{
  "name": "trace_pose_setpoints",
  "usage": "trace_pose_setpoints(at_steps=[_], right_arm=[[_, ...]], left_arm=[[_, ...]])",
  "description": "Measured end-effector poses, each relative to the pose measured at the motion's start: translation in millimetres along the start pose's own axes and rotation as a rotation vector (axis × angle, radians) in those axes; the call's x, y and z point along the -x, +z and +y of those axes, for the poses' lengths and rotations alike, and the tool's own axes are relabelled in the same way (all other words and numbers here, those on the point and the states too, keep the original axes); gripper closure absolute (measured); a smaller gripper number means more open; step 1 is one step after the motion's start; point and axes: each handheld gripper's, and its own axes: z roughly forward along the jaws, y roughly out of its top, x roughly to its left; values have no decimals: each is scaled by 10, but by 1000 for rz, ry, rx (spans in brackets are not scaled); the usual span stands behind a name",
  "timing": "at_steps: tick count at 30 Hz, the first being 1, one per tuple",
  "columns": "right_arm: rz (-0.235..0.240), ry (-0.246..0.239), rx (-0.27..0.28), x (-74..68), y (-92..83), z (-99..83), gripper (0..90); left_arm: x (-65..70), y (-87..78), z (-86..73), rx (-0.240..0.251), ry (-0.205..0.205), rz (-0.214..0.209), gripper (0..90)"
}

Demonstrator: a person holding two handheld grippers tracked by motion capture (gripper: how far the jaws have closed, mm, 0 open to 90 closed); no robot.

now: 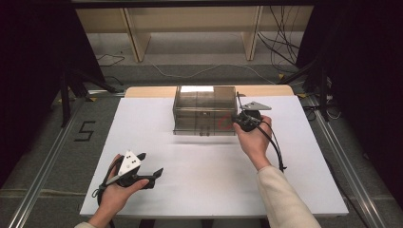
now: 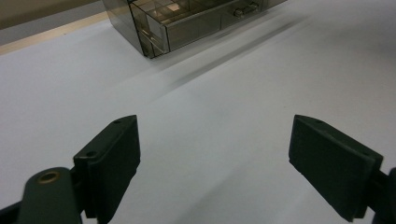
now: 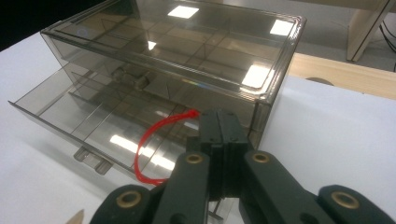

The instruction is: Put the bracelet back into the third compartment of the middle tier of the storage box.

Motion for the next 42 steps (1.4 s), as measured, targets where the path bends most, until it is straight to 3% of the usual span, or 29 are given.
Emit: trace_pose_setpoints(at_steps=[42], right_arm=[[-35,-58,-63,-31,271,-103,900]], left_arm=[[3,4,-2,1,-1,-4,165]])
